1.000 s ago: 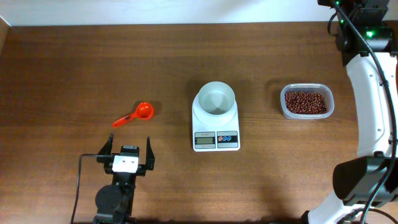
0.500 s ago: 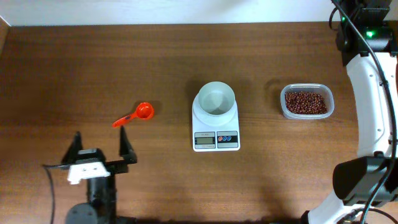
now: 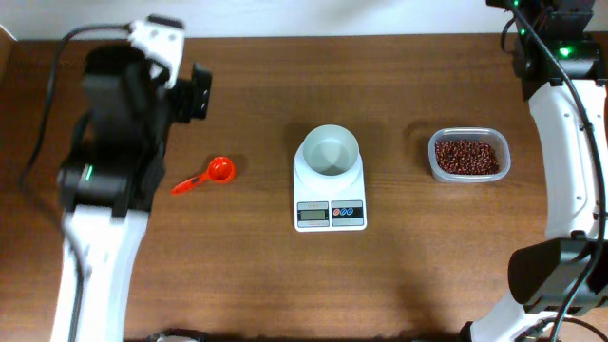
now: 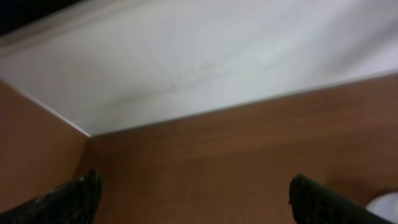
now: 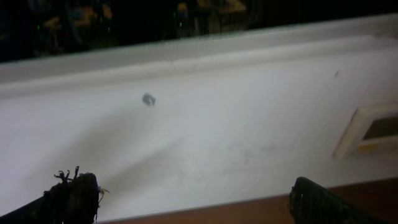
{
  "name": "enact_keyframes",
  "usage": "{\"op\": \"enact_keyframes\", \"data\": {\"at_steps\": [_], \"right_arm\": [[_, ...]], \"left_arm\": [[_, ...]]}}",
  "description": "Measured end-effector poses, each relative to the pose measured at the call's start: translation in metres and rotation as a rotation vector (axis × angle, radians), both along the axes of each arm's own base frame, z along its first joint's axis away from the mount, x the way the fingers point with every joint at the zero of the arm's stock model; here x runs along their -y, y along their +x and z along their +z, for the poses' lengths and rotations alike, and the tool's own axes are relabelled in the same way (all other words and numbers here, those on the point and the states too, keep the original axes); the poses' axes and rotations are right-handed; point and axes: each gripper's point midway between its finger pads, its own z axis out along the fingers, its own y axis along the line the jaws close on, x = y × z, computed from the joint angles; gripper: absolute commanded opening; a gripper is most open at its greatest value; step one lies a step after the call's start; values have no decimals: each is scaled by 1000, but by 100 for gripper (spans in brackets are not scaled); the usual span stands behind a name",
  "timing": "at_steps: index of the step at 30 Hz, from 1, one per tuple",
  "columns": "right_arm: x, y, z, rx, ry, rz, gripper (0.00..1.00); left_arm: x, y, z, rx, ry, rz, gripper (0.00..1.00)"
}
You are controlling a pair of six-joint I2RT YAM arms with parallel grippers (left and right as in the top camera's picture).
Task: Scoop item into bowl and weigh 50g on scale
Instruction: 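Grasp the red scoop handle with the left gripper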
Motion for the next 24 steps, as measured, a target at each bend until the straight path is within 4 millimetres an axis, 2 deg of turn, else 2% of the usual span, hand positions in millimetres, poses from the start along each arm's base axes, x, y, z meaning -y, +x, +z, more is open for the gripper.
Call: {"op": "enact_keyframes", "data": {"at_steps": [2, 3, 5, 7, 8, 10, 11, 13, 14, 16, 18, 22, 24], "right_arm": [[0, -2, -8, -33, 2, 1, 99], [0, -3, -13, -54, 3, 0, 99], [0, -5, -19, -78, 4, 0, 99], [0, -6, -23, -95, 5, 0, 99], [0, -6, -24, -99, 5, 0, 99], [0, -7, -25, -105, 5, 0, 99], [0, -7, -27, -114, 6, 0, 99], [0, -9, -31, -132, 6, 0, 99], [0, -9, -33, -138, 7, 0, 99], [-1, -10, -36, -150, 8, 0, 99], [-1, -11, -38, -160, 8, 0, 99], [-1, -13, -42, -179, 9, 0, 99], [-1, -14, -45, -189, 9, 0, 99]], "left_arm": [[-1, 24, -36, -140, 74, -28, 99], [0, 38, -62, -211, 108, -45, 99], [1, 54, -103, -317, 145, -69, 99], [5, 60, -133, -398, 150, -93, 99], [5, 52, -162, -514, 166, -118, 99], [5, 38, -191, -647, 185, -154, 99], [5, 21, -215, -774, 194, -202, 98], [4, 1, -242, -925, 193, -271, 97], [3, -27, -262, -1084, 172, -342, 97], [0, -47, -281, -1219, 148, -403, 94], [-7, -55, -297, -1292, 116, -429, 92], [-21, -53, -310, -1304, 69, -420, 90], [-28, -39, -314, -1246, 65, -404, 89]]}}
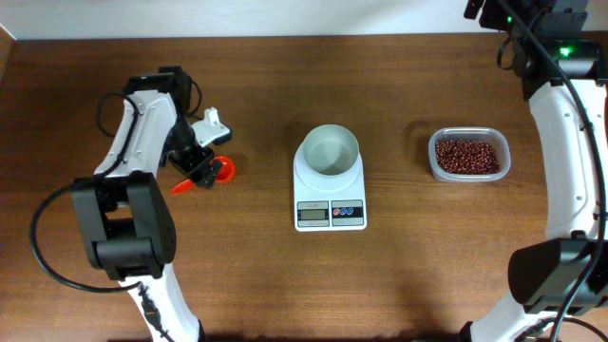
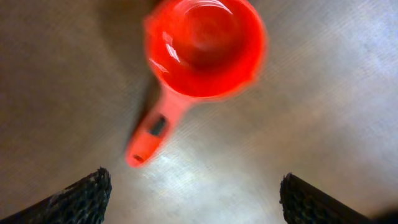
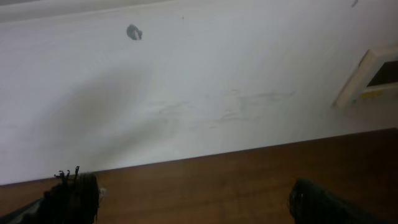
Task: Scoop item into bowl and weigh 50g on scale
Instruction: 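Grasp the red scoop handle with the left gripper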
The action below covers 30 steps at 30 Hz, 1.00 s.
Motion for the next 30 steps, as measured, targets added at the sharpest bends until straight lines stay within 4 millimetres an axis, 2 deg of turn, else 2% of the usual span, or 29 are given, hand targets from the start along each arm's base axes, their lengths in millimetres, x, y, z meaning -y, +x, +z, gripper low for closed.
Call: {"op": "enact_keyframes", "data": {"at_steps": [1, 3, 8, 10, 14, 19, 21, 23, 26, 27, 29, 30], "right_arm": [[0, 0, -1, -5, 0, 0, 99], [0, -1, -3, -15, 0, 0, 99], [0, -2, -4, -18, 1, 0, 99], [0, -2, -4, -19, 0, 0, 99], [0, -2, -4, -19, 1, 0, 99], [0, -4, -9, -39, 1, 0, 99], [0, -4, -9, -41, 2, 0, 99], [0, -4, -9, -40, 1, 0, 99], [0, -4, -9, -40, 2, 0, 99], [0, -4, -9, -40, 1, 0, 99], [0, -4, -9, -41, 2, 0, 99], [0, -4, -9, -42, 2, 0, 99]], "left_arm": [[-5, 8, -2, 31, -2, 10, 88], [-8, 10, -9, 26, -2, 15, 84], [-8, 14, -40, -16, -7, 6, 55], [-8, 14, -49, -31, -9, 8, 47], [-2, 24, -52, 10, -45, 11, 37], [4, 25, -57, 23, -81, 15, 30], [14, 31, -62, 52, -135, 39, 27], [17, 37, -64, 78, -152, 79, 29], [20, 62, -63, 162, -170, 254, 35], [20, 71, -63, 193, -174, 321, 40], [20, 85, -61, 236, -184, 467, 57], [20, 89, -60, 246, -192, 515, 61]]}}
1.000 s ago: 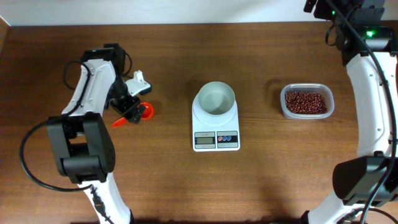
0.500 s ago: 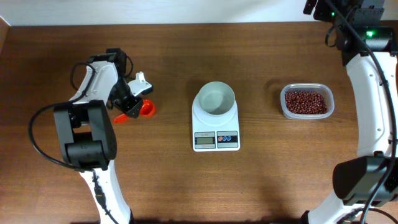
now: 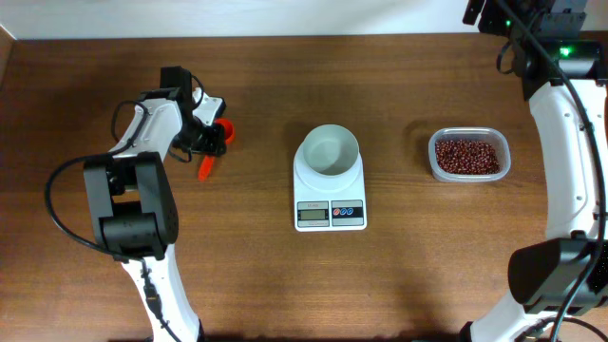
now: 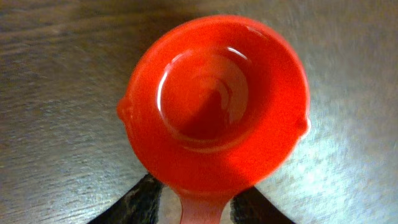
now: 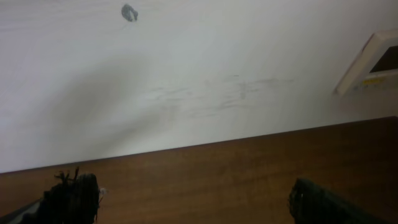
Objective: Scoop item into bowl and weigh 50g on scale
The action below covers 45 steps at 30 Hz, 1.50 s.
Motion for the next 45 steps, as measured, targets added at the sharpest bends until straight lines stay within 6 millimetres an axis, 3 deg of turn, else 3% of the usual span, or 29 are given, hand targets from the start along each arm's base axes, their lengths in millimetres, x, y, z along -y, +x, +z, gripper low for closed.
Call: {"op": "enact_keyframes", "data": {"at_steps": [2, 3, 5, 6, 7, 9, 13, 14, 18, 20, 27, 30, 32, 36, 37, 40, 42, 45], "right_arm": [[0, -1, -2, -9, 0, 0, 99], [0, -2, -3, -14, 1, 0, 99], [0, -4, -8, -36, 2, 0, 99], [0, -5, -10, -46, 2, 0, 99], [0, -6, -11, -50, 2, 0, 99], [0, -6, -11, -52, 2, 0, 99], [0, -8, -15, -71, 3, 0, 99], [0, -9, -17, -77, 4, 0, 99], [0, -9, -18, -81, 3, 0, 99], [0, -9, -18, -81, 3, 0, 99], [-1, -13, -23, -106, 5, 0, 99], [-10, -16, -29, -133, 32, 45, 99], [-16, -18, -33, -153, 51, 76, 90], [-27, -19, -34, -157, 109, 116, 90], [-30, -19, -34, -157, 126, 130, 91], [-45, -21, -32, -156, 184, 195, 90], [-54, -22, -31, -157, 215, 242, 86], [-68, -25, -28, -158, 279, 302, 72]], "left_arm": [[5, 11, 3, 31, -47, 78, 79], [9, 12, 4, 30, -73, 101, 99], [17, 14, 7, 32, -131, 120, 99], [18, 15, 9, 36, -135, 124, 89], [19, 15, 9, 35, -141, 127, 64], [20, 12, 9, 20, -147, 138, 51], [21, 0, 5, -34, -152, 149, 43], [21, -2, 5, -44, -153, 156, 38], [16, 1, 3, -52, -134, 251, 37], [12, 10, 4, -18, -123, 281, 33], [10, 12, 4, -13, -118, 311, 17], [10, 15, 5, -11, -130, 357, 13], [11, 19, 6, -13, -153, 434, 12], [24, 24, 12, -55, -276, 584, 2], [28, 27, 16, -64, -312, 618, 1], [39, 56, 51, -27, -468, 694, 0], [42, 76, 82, 10, -556, 726, 0], [48, 110, 128, 106, -702, 736, 0]]}}
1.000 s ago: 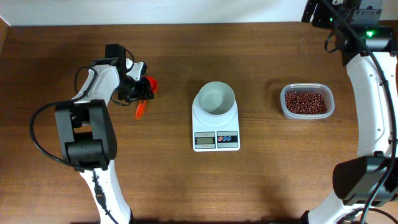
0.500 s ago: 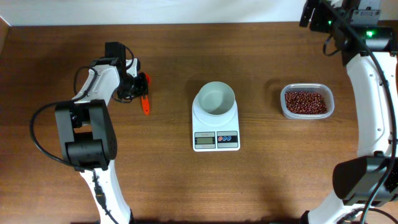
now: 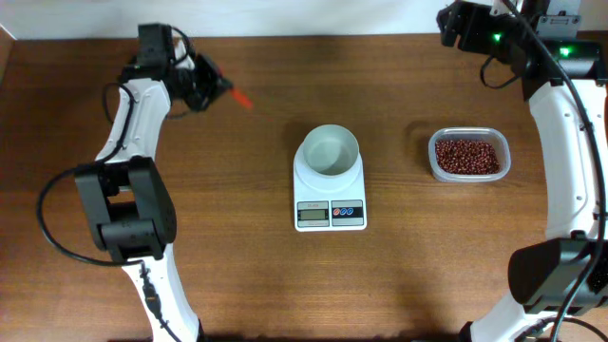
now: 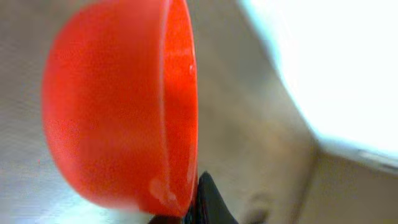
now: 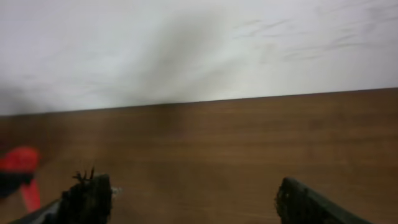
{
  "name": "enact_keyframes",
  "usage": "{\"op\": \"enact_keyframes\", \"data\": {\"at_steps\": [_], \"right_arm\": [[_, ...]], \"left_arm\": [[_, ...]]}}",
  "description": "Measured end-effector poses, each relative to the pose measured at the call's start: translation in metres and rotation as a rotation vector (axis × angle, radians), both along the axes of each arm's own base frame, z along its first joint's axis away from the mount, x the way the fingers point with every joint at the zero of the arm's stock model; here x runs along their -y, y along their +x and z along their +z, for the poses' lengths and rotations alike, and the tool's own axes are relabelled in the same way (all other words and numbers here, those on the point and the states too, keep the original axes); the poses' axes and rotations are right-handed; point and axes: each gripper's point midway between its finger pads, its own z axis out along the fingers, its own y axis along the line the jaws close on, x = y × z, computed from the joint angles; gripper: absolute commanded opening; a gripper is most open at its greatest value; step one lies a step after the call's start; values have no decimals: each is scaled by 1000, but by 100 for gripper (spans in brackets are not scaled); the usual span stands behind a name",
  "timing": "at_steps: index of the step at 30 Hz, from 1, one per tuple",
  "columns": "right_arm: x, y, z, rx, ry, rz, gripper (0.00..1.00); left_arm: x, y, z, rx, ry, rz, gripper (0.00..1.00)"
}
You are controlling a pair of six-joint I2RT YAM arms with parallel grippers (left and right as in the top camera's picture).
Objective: Scoop item into bowl and weigh 50g on scale
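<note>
A red plastic scoop (image 3: 236, 95) is held off the table at the far left, with my left gripper (image 3: 207, 85) shut on its handle. In the left wrist view the scoop's cup (image 4: 118, 112) fills the frame, turned on its side, and one dark fingertip (image 4: 208, 202) shows beside it. A pale bowl (image 3: 331, 152) stands on the white scale (image 3: 330, 214) at mid-table. A clear tub of red beans (image 3: 467, 157) lies to the right of the scale. My right gripper (image 3: 454, 27) hangs open high at the far right; its fingers (image 5: 87, 198) hold nothing.
The brown table (image 3: 247, 266) ends at a white wall (image 5: 199, 43) along the far side. My left arm's base stands at the near left and my right arm's base at the near right. The far-off scoop (image 5: 22, 163) shows small in the right wrist view.
My left gripper, shut on the scoop, has gone from the table surface up toward the far edge, and the cup is now tipped on its side. My right wrist has turned left.
The scoop lay on the table left of the scale while my left arm was raised. Then my left gripper stood open over the scoop, then it was shut on the handle. Now the scoop is held off the table. My right gripper stayed open and high.
</note>
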Motion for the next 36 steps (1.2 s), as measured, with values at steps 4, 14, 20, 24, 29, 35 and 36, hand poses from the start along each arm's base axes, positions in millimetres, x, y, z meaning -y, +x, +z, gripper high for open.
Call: {"op": "enact_keyframes", "data": {"at_steps": [4, 14, 20, 24, 29, 35, 36], "right_arm": [[-30, -7, 12, -38, 239, 70, 69], [-137, -17, 72, 117, 421, 362, 99], [-167, 3, 93, 282, 371, 301, 99], [-166, 15, 97, 337, 374, 281, 100], [-167, 21, 93, 340, 384, 276, 89], [-184, 17, 108, 371, 448, 287, 67], [-184, 17, 108, 365, 457, 283, 64]], "left_arm": [[18, 64, 132, 487, -270, -1, 0], [100, 55, 246, 680, -671, -8, 0], [141, 52, 256, 702, -723, 41, 0], [159, 48, 259, 709, -738, 42, 0], [167, 44, 265, 729, -753, 34, 0], [193, 27, 280, 725, -842, -15, 0], [196, 23, 287, 748, -858, -30, 0]]}}
